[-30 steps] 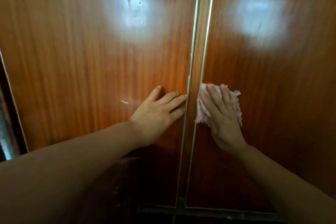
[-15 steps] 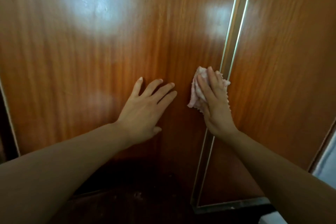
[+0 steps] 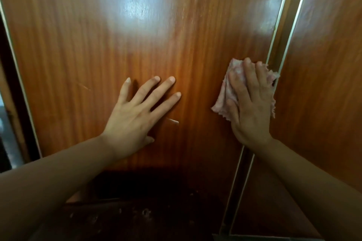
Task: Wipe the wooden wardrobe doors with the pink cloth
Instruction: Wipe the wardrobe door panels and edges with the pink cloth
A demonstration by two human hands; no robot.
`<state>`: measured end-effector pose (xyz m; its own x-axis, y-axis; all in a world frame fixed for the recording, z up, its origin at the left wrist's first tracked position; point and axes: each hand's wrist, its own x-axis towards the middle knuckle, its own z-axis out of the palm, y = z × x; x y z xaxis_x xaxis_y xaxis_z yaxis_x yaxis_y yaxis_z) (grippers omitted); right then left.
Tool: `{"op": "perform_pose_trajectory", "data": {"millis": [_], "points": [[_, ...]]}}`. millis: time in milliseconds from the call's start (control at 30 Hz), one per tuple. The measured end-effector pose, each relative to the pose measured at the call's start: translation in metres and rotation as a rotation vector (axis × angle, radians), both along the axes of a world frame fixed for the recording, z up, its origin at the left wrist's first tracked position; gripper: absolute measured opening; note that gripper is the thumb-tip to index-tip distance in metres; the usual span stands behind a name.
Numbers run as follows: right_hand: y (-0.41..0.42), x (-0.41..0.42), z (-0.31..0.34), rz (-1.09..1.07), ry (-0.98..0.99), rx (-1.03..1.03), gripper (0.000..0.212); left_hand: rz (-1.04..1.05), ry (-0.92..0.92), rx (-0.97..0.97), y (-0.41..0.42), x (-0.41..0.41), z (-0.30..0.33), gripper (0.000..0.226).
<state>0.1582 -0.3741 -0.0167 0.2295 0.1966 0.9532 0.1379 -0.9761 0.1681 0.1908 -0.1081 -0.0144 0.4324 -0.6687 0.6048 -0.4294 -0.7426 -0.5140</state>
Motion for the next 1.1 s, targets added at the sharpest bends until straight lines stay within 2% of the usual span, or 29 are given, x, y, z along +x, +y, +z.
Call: {"op": "perform_pose_trajectory", "data": {"millis": [133,300,400,467,533,567,600,633,667,733,800,833,867,1000,1067,1100], "points": [[-0.009,0.005,-0.003,-0.103,0.007,-0.141,0.056,0.022,-0.02,0.014,0.0,0.001,0.001,0.138],[-0.005,0.005,-0.003,-0.126,-0.01,-0.135,0.058,0.044,-0.028,0.025,0.003,0.0,0.001,0.137],[0.011,0.007,-0.031,-0.117,0.055,-0.203,0.062,0.04,-0.038,0.01,0.005,0.0,0.001,0.135],[0.015,0.007,-0.069,-0.048,0.186,-0.415,0.069,0.036,-0.037,0.002,0.009,0.0,-0.001,0.134],[-0.002,0.002,-0.098,-0.045,0.299,-0.764,0.073,0.023,-0.036,0.01,0.013,0.002,-0.004,0.133],[-0.011,-0.001,-0.095,-0.071,0.322,-0.901,0.071,0.012,-0.041,0.018,0.017,0.003,-0.004,0.133],[-0.016,-0.002,-0.084,-0.088,0.315,-0.951,0.068,0.004,-0.045,0.029,0.022,0.004,-0.004,0.132],[-0.013,-0.001,-0.066,-0.097,0.282,-0.915,0.065,-0.003,-0.046,0.04,0.029,0.005,-0.003,0.133],[-0.007,0.0,-0.043,-0.106,0.237,-0.794,0.062,-0.006,-0.049,0.045,0.034,0.007,-0.003,0.133],[0.016,0.01,0.0,-0.148,0.115,-0.434,0.06,0.007,-0.044,0.027,0.046,0.009,-0.003,0.132],[0.046,0.02,0.015,-0.16,0.013,-0.165,0.062,0.035,-0.03,0.005,0.058,0.012,-0.005,0.132],[0.06,0.024,0.007,-0.146,0.004,-0.144,0.062,0.048,-0.025,-0.003,0.064,0.013,-0.008,0.132],[0.071,0.027,-0.008,-0.119,0.033,-0.22,0.064,0.056,-0.025,-0.007,0.068,0.015,-0.009,0.132],[0.074,0.022,-0.075,-0.048,0.324,-0.876,0.065,0.041,-0.031,-0.018,0.074,0.018,-0.015,0.131],[0.066,0.019,-0.056,-0.052,0.345,-1.015,0.065,0.024,-0.036,-0.011,0.076,0.02,-0.014,0.132],[0.065,0.02,-0.038,-0.055,0.314,-0.973,0.063,0.017,-0.036,-0.009,0.078,0.021,-0.013,0.132]]}}
